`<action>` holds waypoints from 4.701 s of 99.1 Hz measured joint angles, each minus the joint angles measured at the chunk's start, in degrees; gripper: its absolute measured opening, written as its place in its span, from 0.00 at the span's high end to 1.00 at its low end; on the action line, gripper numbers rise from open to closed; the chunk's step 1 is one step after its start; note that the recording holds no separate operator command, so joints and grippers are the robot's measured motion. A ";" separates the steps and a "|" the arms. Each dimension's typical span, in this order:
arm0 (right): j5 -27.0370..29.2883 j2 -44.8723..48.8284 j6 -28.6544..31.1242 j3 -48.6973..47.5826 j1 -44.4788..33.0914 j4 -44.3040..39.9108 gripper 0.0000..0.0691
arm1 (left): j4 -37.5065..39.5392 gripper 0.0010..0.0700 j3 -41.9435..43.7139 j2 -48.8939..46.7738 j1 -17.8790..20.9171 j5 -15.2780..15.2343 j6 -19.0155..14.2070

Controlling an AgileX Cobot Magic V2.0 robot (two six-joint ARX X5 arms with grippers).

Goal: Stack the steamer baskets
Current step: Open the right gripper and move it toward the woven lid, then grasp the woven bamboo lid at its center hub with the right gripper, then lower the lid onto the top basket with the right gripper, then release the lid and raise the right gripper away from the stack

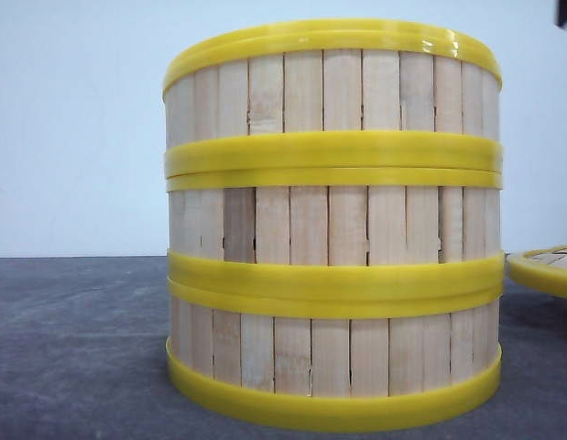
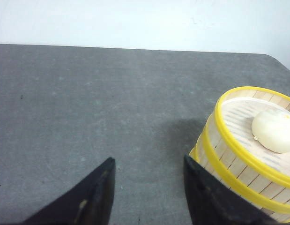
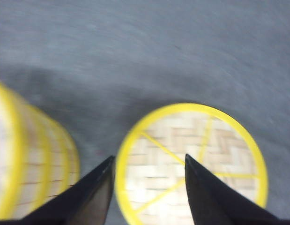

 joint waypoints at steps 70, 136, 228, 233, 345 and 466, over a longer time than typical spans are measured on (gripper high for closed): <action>1.18 16.13 1.75 -11.54 -9.20 8.26 0.59 | -2.05 0.62 -0.02 0.00 0.00 0.00 2.05; 1.40 19.61 1.92 -11.32 -9.20 8.68 0.92 | -2.43 0.62 -0.02 0.00 0.00 0.00 2.32; -13.62 3.54 1.92 10.08 14.01 -0.39 0.92 | -1.70 0.62 -0.02 0.00 0.00 0.00 2.32; -13.35 3.96 1.92 10.08 16.87 -0.57 0.92 | -1.60 0.62 -0.02 0.00 0.00 0.00 2.32; -9.88 10.73 1.92 10.05 33.38 2.49 0.92 | -1.77 0.62 -0.02 0.00 0.00 1.29 2.25; 6.64 -2.73 1.90 12.94 35.93 3.72 0.47 | 0.92 0.62 -0.04 0.00 0.00 1.29 2.27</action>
